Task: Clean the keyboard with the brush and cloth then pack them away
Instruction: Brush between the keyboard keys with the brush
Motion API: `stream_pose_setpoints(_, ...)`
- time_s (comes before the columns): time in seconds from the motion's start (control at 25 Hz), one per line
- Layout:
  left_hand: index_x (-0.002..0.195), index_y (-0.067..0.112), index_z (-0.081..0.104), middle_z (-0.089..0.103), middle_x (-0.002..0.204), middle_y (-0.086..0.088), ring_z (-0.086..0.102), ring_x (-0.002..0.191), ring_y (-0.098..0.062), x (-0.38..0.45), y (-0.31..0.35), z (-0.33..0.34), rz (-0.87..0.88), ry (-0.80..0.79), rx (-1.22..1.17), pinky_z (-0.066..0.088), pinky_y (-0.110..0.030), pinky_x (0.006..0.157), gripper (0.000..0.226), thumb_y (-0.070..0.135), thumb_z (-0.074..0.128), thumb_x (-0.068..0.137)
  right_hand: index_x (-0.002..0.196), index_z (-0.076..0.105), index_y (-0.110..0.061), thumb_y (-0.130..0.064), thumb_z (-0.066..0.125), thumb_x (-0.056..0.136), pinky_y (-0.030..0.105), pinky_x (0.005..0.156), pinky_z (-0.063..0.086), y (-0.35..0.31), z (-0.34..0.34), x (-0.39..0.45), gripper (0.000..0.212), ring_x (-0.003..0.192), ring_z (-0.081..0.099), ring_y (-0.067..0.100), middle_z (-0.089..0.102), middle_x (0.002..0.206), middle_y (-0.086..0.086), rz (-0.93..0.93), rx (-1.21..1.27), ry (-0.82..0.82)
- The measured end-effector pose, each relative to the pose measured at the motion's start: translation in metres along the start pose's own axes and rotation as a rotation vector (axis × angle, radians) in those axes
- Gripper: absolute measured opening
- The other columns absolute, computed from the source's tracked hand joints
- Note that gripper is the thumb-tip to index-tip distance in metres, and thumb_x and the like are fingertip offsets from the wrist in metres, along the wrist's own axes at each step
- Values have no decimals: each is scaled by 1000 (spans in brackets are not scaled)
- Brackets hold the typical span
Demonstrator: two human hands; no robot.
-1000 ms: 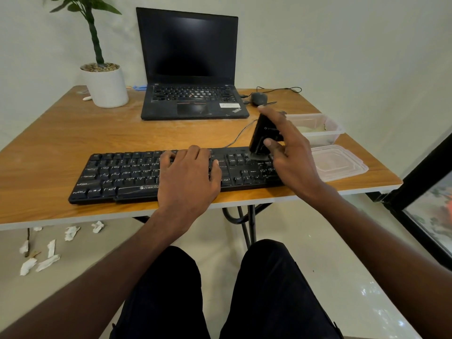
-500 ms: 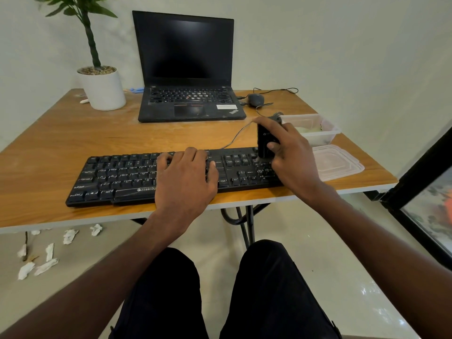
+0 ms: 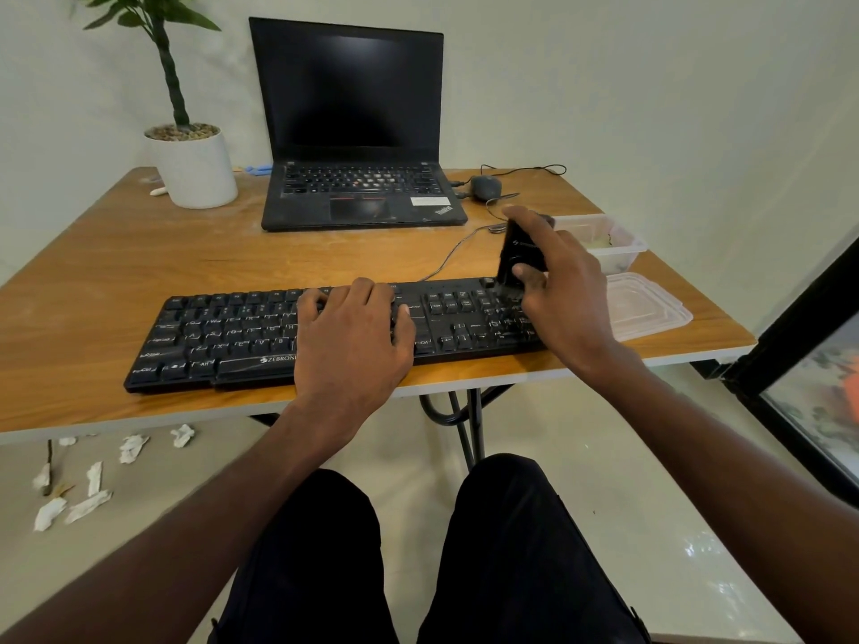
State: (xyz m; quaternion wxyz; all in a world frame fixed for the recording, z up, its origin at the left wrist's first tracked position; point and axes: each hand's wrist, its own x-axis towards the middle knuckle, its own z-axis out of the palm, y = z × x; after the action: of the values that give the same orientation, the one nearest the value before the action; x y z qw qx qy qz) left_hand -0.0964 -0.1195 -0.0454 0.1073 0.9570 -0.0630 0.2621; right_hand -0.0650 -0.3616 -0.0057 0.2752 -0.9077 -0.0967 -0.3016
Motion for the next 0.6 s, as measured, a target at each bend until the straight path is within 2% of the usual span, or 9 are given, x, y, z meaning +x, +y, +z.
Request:
stream_pose_setpoints(0.08,117,19,66,67,115,1,61,104,-20,0,0,0,-2,-4,6,32,-46,105,35,43,42,107,151,41,-46,-7,63,97,44,86,58,1,-1,-1,70,104,61,17,64,117,3,19,11,42)
stream_pose_setpoints(0.2,118,19,66,67,115,1,61,104,-20,0,0,0,-1,-4,9,31,-46,105,35,43,42,107,150,45,-44,-6,67,96,38,90,61,-6,2,-2,69,116,63,12,65,126,-5,-33,268,-77)
stream_pose_setpoints(0.24,117,19,66,67,115,1,61,103,-20,0,0,0,-2,-3,9,31,-45,104,35,43,42,107,150,45,-44,-6,67,96,36,92,61,-8,2,-3,70,119,62,11,65,128,-5,-62,281,-120)
stream_pose_setpoints(0.32,117,19,66,68,116,1,61,104,-21,0,0,0,-5,-8,11,32,-46,105,35,43,42,107,152,44,-43,-8,67,97,31,92,59,-7,3,-2,69,115,61,10,65,126,-3,-107,156,-113)
stream_pose_setpoints(0.44,118,19,66,68,116,1,61,104,-20,1,0,0,-8,-12,13,33,-47,106,36,43,42,107,153,42,-41,-9,65,97,30,85,55,-1,0,-2,69,106,61,14,66,120,1,-73,-32,8)
stream_pose_setpoints(0.52,118,20,66,67,116,1,60,103,-20,0,0,0,-4,-7,8,32,-46,105,35,43,42,107,153,43,-39,-8,66,96,34,88,57,-2,3,-3,69,109,61,14,65,122,1,-70,37,19)
stream_pose_setpoints(0.6,118,20,65,67,116,1,60,104,-20,0,0,0,-2,-5,6,32,-46,105,35,43,42,107,152,44,-39,-7,69,95,37,93,58,-8,5,-3,71,114,61,13,65,126,-2,-94,153,-41)
